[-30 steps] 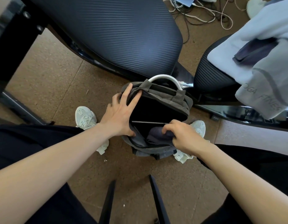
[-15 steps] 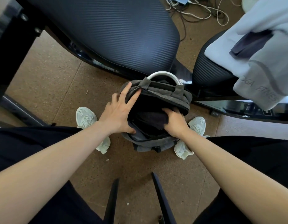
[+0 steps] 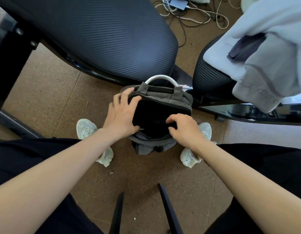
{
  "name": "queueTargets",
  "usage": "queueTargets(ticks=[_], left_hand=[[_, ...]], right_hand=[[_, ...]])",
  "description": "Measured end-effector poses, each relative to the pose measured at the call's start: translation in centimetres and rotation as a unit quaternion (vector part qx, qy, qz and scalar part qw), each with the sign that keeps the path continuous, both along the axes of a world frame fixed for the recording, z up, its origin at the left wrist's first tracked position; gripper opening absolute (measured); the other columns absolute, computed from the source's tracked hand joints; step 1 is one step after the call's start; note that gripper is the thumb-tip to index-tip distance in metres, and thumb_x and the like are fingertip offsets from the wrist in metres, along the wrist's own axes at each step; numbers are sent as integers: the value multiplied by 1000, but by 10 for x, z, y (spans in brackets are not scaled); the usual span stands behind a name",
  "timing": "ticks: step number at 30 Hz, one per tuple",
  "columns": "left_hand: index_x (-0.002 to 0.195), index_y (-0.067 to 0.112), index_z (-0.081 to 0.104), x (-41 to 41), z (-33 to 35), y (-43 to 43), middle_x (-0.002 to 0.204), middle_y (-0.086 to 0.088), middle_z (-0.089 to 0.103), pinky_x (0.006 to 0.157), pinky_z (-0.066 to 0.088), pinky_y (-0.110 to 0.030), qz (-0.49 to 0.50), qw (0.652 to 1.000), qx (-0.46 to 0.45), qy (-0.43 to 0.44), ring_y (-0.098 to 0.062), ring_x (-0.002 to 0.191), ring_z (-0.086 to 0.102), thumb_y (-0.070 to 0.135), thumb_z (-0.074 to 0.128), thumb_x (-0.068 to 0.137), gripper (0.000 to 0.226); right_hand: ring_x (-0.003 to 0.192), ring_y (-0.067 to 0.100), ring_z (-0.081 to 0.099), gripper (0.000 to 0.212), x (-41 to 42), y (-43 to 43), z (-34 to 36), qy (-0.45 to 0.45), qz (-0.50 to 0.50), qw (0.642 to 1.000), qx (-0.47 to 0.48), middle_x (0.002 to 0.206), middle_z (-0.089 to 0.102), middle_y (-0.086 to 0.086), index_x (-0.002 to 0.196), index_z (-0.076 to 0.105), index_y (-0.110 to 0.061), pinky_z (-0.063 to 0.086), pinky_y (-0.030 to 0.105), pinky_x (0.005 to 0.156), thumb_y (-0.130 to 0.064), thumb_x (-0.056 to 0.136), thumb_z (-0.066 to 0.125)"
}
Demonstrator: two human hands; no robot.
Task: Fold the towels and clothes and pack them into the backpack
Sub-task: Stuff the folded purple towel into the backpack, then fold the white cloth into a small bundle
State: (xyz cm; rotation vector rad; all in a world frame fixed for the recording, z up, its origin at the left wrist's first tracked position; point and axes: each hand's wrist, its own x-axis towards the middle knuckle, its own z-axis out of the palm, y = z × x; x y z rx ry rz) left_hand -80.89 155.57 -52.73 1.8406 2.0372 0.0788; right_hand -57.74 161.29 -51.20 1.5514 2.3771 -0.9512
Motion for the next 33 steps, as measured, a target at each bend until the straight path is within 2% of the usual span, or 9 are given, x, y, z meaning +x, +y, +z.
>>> queueTargets(ticks=[4, 7, 10, 14, 17, 20, 26, 30, 33], left_hand=[[111, 22, 68, 5, 10, 12, 120, -2, 55, 84, 52, -47, 7, 988, 143, -52, -28, 111, 49, 22, 77, 79, 34], [96, 21, 73, 16, 27, 21, 97, 4, 60, 78, 46, -33, 26, 975, 199, -100, -19, 94, 51, 16, 73, 82, 15], [92, 26, 74, 36, 53, 32, 91, 11, 62, 80, 45, -28, 38, 968, 182, -168, -14, 91, 56, 16, 75, 82, 14], [87, 27, 77, 72, 88, 50, 82, 10, 74, 77, 53, -23, 56, 940, 21, -337, -11, 78, 66, 15, 76, 88, 13], [87, 29, 77, 99, 105, 64, 82, 9, 75, 77, 53, -22, 31, 925, 19, -379, -11, 77, 67, 17, 76, 90, 12], [92, 25, 77, 126, 125, 82, 81, 12, 73, 71, 48, -10, 14, 924, 30, -380, 1, 70, 61, 18, 75, 91, 7], [105, 27, 71, 173, 159, 134, 94, 6, 72, 80, 56, -29, -2, 914, 73, -400, -9, 78, 65, 13, 74, 89, 21], [126, 32, 58, 199, 178, 162, 99, 9, 70, 81, 58, -32, -34, 918, 148, -366, -11, 83, 69, 19, 77, 88, 45], [140, 40, 49, 216, 183, 173, 105, 9, 65, 79, 58, -39, -130, 936, 200, -260, -11, 87, 65, 25, 77, 83, 65]], right_hand=[[106, 12, 62, 22, 6, 7, 35, 95, -46, 994, 37, 110, 70, -7, 115, 71, -22, 51, 32, 92, -19, 94, 67], [91, 4, 62, 16, 13, 10, 59, 190, -77, 977, 57, 96, 69, -11, 107, 74, -21, 48, 21, 83, -15, 93, 69], [85, 4, 64, 15, 25, 12, 82, 268, -100, 951, 120, 91, 69, -9, 104, 74, -18, 50, 19, 78, -10, 92, 71], [82, 9, 64, 13, 51, 15, 111, 311, -142, 902, 263, 90, 69, -4, 100, 75, -12, 51, 19, 74, -4, 91, 71], [72, 12, 61, 9, 78, 20, 126, 318, -219, 852, 354, 86, 66, 0, 96, 75, -8, 49, 19, 69, -3, 89, 73], [72, 14, 55, 13, 106, 32, 129, 303, -296, 805, 416, 89, 61, 2, 99, 71, -9, 49, 20, 70, -6, 88, 75], [100, 22, 53, 49, 145, 68, 122, 271, -430, 751, 422, 116, 42, 1, 125, 59, -14, 54, 37, 89, -15, 81, 81], [116, 23, 51, 72, 154, 85, 126, 298, -466, 742, 379, 133, 38, 10, 145, 42, -22, 46, 14, 87, -24, 84, 80], [95, 25, 63, 42, 163, 92, 125, 293, -478, 728, 395, 112, 60, 7, 126, 62, -19, 51, 31, 78, -28, 87, 75]])
